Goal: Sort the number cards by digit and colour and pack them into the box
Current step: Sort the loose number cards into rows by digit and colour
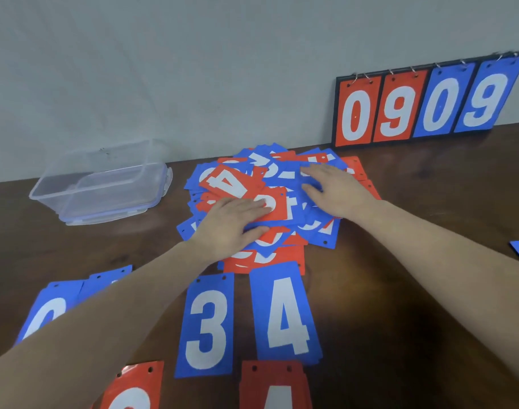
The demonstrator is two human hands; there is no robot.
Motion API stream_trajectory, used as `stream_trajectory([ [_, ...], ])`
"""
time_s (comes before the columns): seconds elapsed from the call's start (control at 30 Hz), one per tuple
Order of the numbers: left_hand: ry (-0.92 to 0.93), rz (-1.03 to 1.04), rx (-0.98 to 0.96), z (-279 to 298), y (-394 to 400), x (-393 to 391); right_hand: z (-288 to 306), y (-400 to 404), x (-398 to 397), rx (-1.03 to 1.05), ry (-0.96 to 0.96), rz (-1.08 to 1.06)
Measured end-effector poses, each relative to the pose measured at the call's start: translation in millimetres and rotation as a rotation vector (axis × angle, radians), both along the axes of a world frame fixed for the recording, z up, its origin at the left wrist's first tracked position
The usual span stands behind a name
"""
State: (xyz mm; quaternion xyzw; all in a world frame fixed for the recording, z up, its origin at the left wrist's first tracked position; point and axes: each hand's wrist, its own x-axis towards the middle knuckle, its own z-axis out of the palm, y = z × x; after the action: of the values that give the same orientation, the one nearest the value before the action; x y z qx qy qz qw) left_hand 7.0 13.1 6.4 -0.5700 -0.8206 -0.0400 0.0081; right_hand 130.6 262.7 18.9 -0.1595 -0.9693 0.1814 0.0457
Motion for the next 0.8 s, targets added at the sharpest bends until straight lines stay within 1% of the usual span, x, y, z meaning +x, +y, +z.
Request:
stream_trajectory([
  [0.07, 0.091, -0.039, 0.016, 1, 1, -2, -4, 8, -3, 0.080, -0.148, 0.002],
  [0.1, 0.136, -0.057, 0.033, 0, 1, -2, -5, 10, -3, 0.123, -0.181, -0.004],
  [0.17, 0.194, -0.085, 0.069, 1, 0, -3, -5, 12, 1, 0.193, -0.182, -0.035],
  [0.33, 0.228, -0.171, 0.108, 10, 1, 6, 0, 15, 27, 0.347, -0.129, -0.170],
  [0.43, 0.172, -0.227, 0.156, 13, 2, 12, 2, 21, 40, 0.352, -0.098, -0.245],
  [0.53, 0.092, -0.262, 0.230, 14, 5, 23, 2, 24, 45, 0.192, -0.084, -0.274],
  [0.6, 0.040, -0.249, 0.244, 14, 10, 29, 3, 24, 48, 0.076, -0.070, -0.267],
  [0.67, -0.025, -0.212, 0.250, 13, 16, 33, 5, 23, 52, 0.049, -0.075, -0.254],
  [0.73, -0.142, -0.117, 0.251, 16, 21, 32, 7, 24, 55, 0.064, -0.091, -0.251],
  [0.8, -0.210, -0.003, 0.247, 19, 20, 25, 9, 26, 57, 0.056, -0.107, -0.267],
])
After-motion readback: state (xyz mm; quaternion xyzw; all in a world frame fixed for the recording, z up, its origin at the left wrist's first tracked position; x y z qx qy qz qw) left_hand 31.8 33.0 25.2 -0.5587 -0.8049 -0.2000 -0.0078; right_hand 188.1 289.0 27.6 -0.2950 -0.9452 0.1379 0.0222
